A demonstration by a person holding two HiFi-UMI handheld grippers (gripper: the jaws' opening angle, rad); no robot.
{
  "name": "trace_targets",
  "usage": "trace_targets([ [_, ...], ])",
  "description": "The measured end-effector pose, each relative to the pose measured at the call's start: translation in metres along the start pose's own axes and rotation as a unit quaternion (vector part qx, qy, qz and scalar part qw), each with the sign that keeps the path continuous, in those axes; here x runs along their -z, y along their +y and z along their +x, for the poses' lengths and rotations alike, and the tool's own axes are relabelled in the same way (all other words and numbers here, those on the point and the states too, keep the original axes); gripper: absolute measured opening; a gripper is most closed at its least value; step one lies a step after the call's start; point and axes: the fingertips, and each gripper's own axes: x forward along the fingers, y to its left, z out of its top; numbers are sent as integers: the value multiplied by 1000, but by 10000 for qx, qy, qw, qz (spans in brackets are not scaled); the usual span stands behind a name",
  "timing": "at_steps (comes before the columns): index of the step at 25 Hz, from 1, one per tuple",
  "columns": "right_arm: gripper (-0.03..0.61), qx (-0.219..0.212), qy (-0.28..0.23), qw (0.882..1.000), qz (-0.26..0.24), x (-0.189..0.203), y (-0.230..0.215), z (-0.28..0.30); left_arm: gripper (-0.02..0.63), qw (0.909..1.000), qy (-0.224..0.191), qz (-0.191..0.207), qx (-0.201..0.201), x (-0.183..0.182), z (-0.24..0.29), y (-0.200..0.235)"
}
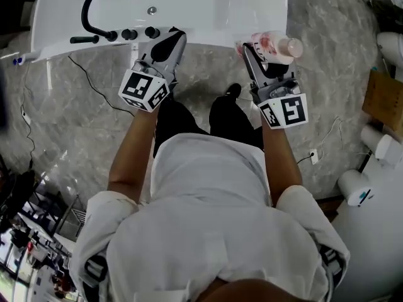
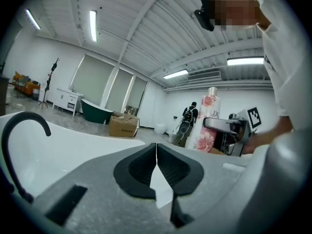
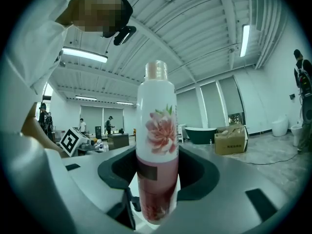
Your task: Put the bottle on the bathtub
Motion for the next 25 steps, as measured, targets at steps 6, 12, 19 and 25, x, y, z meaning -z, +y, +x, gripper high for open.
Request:
trace_targets([
  [6, 229, -120, 92, 9996, 238, 46, -32, 31, 18, 9988, 83, 1, -475, 36, 28, 11],
  [12, 229, -128, 162, 9990, 388, 95, -37, 55, 18, 9971, 77, 39, -762, 72, 47, 30],
  [19, 229, 110, 132, 9995, 273, 144, -38, 74, 18, 9918, -84, -529, -1160, 124, 58, 65],
  [25, 229, 141, 194, 9989, 391, 198, -40, 88, 18, 9905, -101, -660, -1203, 164, 68, 76],
])
